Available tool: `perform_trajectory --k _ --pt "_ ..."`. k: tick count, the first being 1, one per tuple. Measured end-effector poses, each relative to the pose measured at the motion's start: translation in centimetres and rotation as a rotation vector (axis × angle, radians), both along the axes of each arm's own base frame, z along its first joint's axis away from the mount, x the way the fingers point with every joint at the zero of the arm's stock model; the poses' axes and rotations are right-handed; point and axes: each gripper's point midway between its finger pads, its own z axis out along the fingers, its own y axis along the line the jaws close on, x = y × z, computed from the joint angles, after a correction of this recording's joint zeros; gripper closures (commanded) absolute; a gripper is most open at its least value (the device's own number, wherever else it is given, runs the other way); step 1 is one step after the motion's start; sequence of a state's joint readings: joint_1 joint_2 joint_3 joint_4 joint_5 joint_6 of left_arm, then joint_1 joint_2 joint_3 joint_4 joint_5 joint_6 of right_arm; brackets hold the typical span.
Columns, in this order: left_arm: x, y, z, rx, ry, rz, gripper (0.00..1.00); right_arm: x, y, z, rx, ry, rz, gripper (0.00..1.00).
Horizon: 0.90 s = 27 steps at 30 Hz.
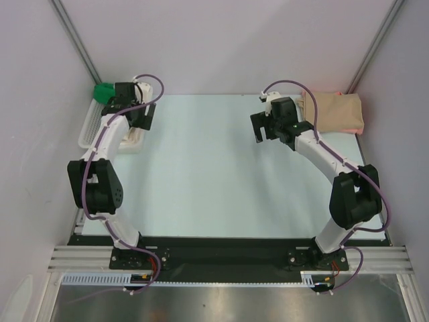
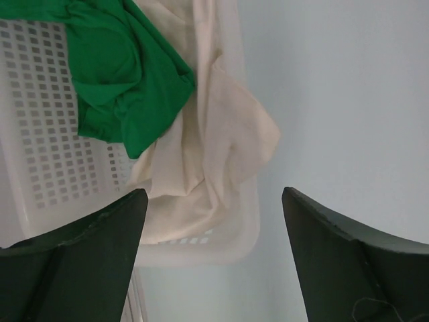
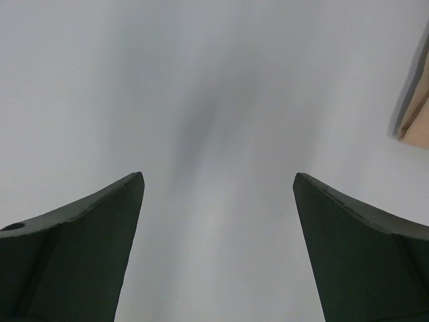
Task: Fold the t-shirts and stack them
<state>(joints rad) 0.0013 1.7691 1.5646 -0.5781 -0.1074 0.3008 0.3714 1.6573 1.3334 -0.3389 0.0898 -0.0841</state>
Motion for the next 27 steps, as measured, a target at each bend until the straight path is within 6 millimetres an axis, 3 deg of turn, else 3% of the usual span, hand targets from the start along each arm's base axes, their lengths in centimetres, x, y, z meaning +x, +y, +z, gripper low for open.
perform_trajectory --k 3,5,10,15,18,20,24,27 --pt "0.8 0.4 0.5 0.024 -0.021 0.001 0.17 0.4 0.2 -0.1 -0.002 0.0 0.002 0.0" --pt "1.2 0.5 1.0 0.035 -0.044 0.001 0.24 0.5 0.3 -0.3 -0.001 0.004 0.006 0.0" --pt "4.1 1.3 3.5 0.164 -0.13 0.016 0.2 0.3 0.7 -0.4 0.001 0.012 0.036 0.0" --pt "5.6 0.0 4.3 0.254 -0.175 -0.005 0.23 0.2 0.9 -0.5 0.001 0.014 0.059 0.0" --pt "7.9 0.2 3.7 0.265 -0.165 0.017 0.27 0.2 0.9 -0.5 -0.004 0.013 0.068 0.0" --pt "9.1 1.3 2.1 0.255 -0.152 0.048 0.3 0.2 0.9 -0.5 -0.01 0.012 0.072 0.0" --pt "8.5 3.5 -0.8 0.251 -0.069 0.089 0.41 0.1 0.9 -0.6 -0.022 0.016 0.083 0.0" --pt "8.3 4.0 -0.6 0.3 -0.056 0.093 0.38 -0.2 1.0 -0.8 -0.035 0.024 0.095 0.01"
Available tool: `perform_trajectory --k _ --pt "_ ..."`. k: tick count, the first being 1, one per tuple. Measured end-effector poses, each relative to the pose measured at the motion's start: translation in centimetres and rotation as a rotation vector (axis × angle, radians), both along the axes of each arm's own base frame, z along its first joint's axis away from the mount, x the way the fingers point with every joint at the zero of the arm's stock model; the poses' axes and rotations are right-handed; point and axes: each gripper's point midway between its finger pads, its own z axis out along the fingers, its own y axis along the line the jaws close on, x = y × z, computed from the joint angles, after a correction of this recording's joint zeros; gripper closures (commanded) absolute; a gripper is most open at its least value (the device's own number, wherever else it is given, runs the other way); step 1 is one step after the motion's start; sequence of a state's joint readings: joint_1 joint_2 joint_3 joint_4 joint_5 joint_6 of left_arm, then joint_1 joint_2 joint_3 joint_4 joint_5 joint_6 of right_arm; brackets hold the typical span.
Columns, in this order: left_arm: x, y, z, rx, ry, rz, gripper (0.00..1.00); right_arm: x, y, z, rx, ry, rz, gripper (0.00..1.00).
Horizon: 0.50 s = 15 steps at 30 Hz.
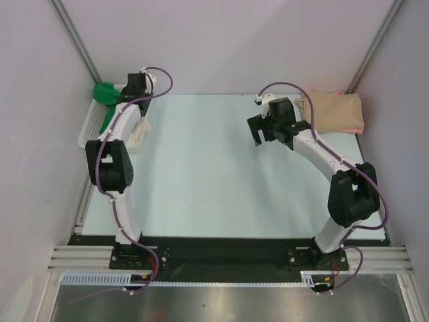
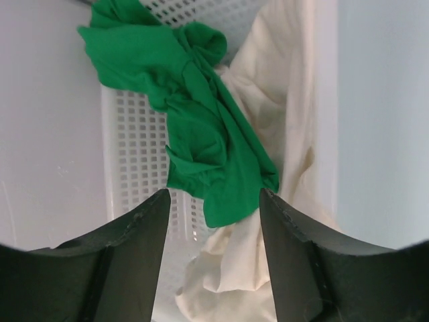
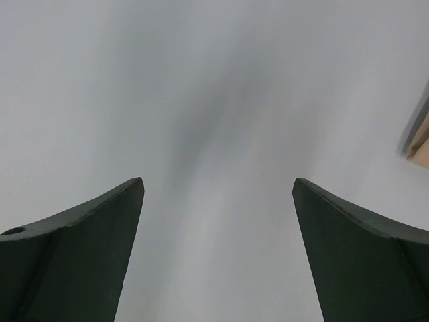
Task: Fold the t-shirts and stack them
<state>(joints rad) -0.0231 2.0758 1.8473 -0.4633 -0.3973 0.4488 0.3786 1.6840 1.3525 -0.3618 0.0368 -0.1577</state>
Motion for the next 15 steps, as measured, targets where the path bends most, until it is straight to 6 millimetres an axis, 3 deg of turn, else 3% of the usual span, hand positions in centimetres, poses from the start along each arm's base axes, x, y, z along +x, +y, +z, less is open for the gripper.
perform_trajectory --k 2,7,9,12,14,15 --pt "0.5 -0.9 0.6 0.058 -0.034 -0.018 0.36 0.0 0.0 -0.1 -0.002 0.002 0.0 0.0" --pt "0.4 -6.0 -0.3 0.091 -0.015 -0.112 0.37 -0.6 0.0 -0.9 -0.003 0.022 0.01 0.0" --pt "0.7 -6.8 -0.4 0.085 -0.011 -0.122 0.37 -0.8 0.0 -1.1 -0.004 0.029 0.012 0.0" --pt "1.7 -5.1 -0.3 0.07 -0.023 -0.077 0.37 -0.8 0.1 -1.1 -0.005 0.03 0.013 0.0" --pt "1.7 -3.3 -0.6 0.063 -0.022 -0.037 0.38 -0.9 0.0 -1.2 -0.005 0.03 0.013 0.0" --pt "1.7 -1.4 -0.8 0.06 -0.02 0.0 0.38 -0.9 0.0 -1.2 -0.005 0.031 0.013 0.0"
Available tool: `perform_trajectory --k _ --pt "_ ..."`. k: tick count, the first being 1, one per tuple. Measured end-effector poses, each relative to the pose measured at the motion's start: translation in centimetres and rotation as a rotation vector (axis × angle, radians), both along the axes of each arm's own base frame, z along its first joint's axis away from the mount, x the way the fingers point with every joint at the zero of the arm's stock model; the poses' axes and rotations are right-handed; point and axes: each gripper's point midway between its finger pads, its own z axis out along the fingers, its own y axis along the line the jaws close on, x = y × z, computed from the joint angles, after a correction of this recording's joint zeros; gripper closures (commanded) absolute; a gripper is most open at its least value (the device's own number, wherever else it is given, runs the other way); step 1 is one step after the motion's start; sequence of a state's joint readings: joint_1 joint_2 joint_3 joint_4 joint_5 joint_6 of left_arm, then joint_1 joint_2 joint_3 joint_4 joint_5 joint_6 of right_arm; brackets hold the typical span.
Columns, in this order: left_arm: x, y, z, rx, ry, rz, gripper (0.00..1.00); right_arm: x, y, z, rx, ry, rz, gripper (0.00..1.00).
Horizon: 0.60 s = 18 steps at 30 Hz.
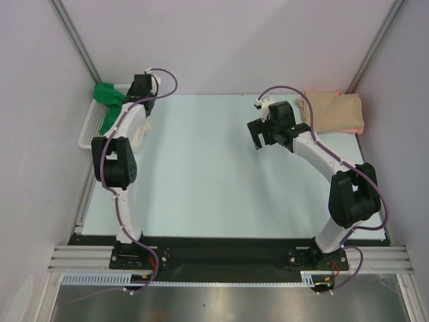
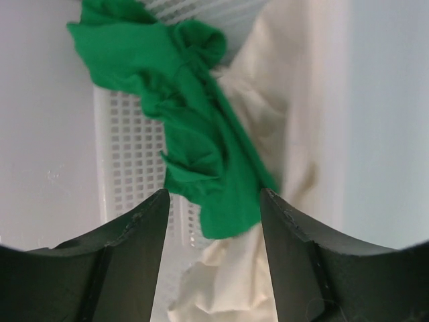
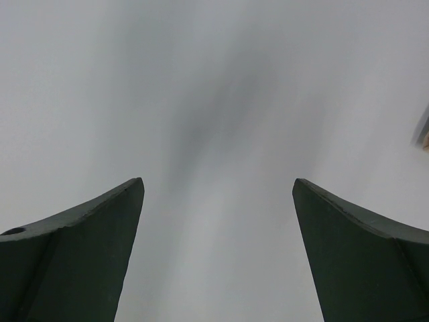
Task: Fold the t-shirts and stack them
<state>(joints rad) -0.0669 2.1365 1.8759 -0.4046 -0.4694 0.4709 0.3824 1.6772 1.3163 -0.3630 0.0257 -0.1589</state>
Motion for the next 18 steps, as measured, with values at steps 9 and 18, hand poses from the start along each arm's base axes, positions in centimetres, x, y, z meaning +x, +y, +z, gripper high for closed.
perform_trajectory --k 9,18 --pt "0.2 5.1 -3.0 0.012 0.044 0.101 0.36 -1.1 -0.4 -1.4 -0.02 0.034 0.007 0.0" --pt "0.7 4.2 -4.7 0.007 0.07 0.091 0.43 -1.2 -0.1 -1.4 -0.028 0.031 0.021 0.0"
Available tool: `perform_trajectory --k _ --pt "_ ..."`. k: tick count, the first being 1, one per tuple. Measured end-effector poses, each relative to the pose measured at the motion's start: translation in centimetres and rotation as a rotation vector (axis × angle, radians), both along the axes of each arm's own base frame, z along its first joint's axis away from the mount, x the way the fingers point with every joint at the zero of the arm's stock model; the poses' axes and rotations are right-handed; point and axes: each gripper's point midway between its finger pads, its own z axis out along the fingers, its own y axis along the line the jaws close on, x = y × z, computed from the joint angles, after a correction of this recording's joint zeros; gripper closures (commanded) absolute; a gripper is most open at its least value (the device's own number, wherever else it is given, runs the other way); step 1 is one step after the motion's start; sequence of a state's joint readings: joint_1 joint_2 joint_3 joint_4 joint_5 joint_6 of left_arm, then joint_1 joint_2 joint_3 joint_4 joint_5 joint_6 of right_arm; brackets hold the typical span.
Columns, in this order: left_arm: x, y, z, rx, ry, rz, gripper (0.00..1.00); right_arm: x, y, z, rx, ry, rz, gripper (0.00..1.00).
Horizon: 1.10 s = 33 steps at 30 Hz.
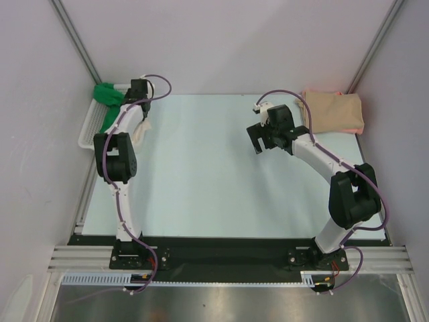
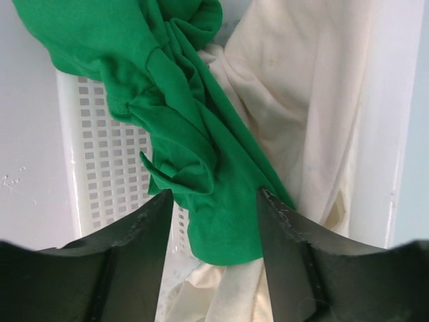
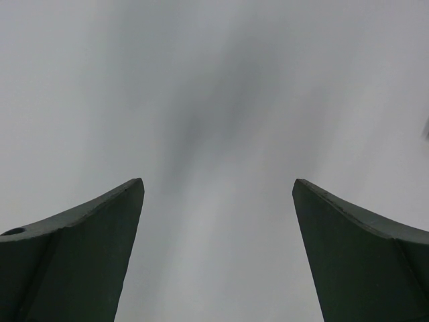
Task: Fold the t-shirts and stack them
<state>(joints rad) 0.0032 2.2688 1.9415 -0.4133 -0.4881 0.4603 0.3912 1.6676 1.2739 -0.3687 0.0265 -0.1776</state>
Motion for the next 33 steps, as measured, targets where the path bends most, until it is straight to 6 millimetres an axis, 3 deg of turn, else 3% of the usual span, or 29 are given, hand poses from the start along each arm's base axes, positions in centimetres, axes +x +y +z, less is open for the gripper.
perform_trajectory --k 5,8,14,17,20,21,22,27,33 --pt "-0.1 0.4 0.0 0.0 0.001 0.005 0.46 -0.1 0.3 -0.1 0.0 0.001 0.008 0.0" --pt "-0.1 1.0 -0.1 0.007 0.002 0.016 0.34 -0.2 0.5 -0.3 -0.002 0.005 0.012 0.0" --pt "0.4 4.0 -1.3 -0.008 -0.011 0.078 0.37 -0.2 0.7 -0.5 -0.005 0.01 0.017 0.0" --pt "0.7 6.0 -1.9 -0.048 -0.023 0.115 0.44 -0.3 0.8 -0.5 -0.005 0.012 0.018 0.0" --pt "0.8 7.4 -2.0 -0.083 -0.043 0.145 0.69 -0.3 0.9 -1.0 -0.011 0.02 0.02 0.0" --pt "0.8 7.8 -2.0 -0.092 -0.052 0.156 0.91 -0.3 1.0 -1.3 -0.015 0.026 0.021 0.0" --pt "0.8 8.1 -2.0 -0.101 -0.058 0.163 1.0 -0.3 1.0 -1.7 -0.021 0.035 0.021 0.0" --pt "0.9 8.0 -2.1 -0.122 -0.065 0.164 1.0 0.0 1.9 -3.4 -0.046 0.067 0.035 0.0" --pt "1.5 5.9 -1.7 -0.117 -0.071 0.147 0.99 0.6 2.4 -2.6 -0.068 0.029 0.042 0.0"
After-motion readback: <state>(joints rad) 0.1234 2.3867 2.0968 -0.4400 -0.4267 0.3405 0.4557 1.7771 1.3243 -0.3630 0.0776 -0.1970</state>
